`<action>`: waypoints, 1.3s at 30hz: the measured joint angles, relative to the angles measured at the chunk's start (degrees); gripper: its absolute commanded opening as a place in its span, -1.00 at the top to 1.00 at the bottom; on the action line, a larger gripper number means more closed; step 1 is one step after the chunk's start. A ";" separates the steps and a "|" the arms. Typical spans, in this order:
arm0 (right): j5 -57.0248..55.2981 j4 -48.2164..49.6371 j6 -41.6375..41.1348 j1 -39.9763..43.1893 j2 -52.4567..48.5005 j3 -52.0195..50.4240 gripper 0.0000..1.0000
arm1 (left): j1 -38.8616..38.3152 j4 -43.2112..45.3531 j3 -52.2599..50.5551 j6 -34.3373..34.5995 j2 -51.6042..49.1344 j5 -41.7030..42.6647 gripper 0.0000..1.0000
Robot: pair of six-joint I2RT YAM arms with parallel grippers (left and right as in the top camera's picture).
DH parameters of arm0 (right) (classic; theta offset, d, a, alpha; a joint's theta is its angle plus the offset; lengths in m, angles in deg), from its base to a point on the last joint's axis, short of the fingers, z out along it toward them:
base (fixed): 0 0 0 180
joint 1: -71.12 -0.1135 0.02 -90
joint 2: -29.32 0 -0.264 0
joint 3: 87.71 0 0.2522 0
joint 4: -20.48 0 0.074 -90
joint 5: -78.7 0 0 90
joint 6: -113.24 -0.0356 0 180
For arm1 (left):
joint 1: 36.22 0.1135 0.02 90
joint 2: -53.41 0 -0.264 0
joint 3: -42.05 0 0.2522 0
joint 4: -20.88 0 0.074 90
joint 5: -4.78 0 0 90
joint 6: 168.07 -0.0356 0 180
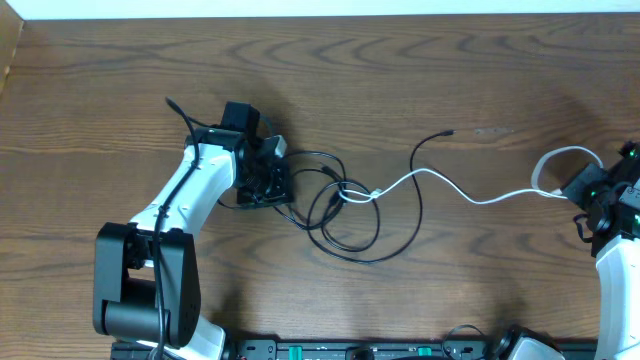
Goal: Untangle cables
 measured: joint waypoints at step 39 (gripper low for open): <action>10.27 -6.49 0.68 -4.35 -0.07 0.00 0.98 | -24.46 20.92 0.00 42.49 -0.11 -6.60 -0.03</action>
